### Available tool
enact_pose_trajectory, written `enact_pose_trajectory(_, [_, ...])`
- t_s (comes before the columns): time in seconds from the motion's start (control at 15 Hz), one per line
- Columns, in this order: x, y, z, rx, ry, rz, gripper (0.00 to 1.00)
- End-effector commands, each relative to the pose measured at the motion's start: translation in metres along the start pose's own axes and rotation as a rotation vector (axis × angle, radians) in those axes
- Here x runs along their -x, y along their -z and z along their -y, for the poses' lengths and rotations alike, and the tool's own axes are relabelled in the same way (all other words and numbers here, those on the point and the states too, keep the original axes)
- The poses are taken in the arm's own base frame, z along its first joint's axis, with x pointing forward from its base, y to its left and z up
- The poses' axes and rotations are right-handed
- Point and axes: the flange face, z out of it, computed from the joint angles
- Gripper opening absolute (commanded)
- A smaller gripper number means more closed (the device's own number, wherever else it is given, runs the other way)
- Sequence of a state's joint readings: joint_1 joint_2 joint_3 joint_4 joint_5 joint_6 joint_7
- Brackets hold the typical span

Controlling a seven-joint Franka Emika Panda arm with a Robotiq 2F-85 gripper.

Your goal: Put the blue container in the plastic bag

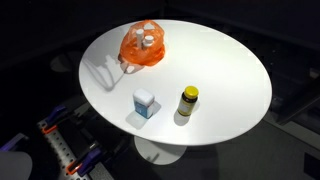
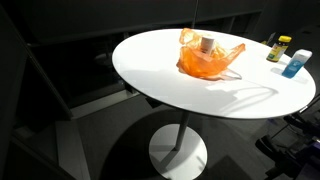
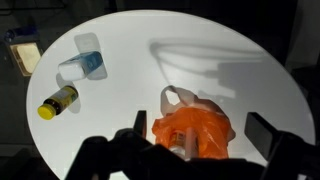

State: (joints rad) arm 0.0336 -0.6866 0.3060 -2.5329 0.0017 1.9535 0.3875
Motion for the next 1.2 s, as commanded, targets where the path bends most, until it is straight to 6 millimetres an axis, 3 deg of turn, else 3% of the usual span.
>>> enact_pose_trajectory(0.0, [-0.039,-0.011,-0.031,-0.013,-0.066,0.076,1.00])
enact_pose_trajectory(0.27, [-0.069,-0.051,-0.072,-0.018,-0.131,0.164,1.00])
enact_pose_trajectory(0.67, [-0.090,-0.104,-0.125,0.008,-0.129,0.237,1.00])
enact_pose_trajectory(0.93, [-0.094,-0.120,-0.142,0.011,-0.132,0.249,1.00])
enact_pose_trajectory(1.13, [-0.085,-0.125,-0.135,0.004,-0.148,0.262,1.00])
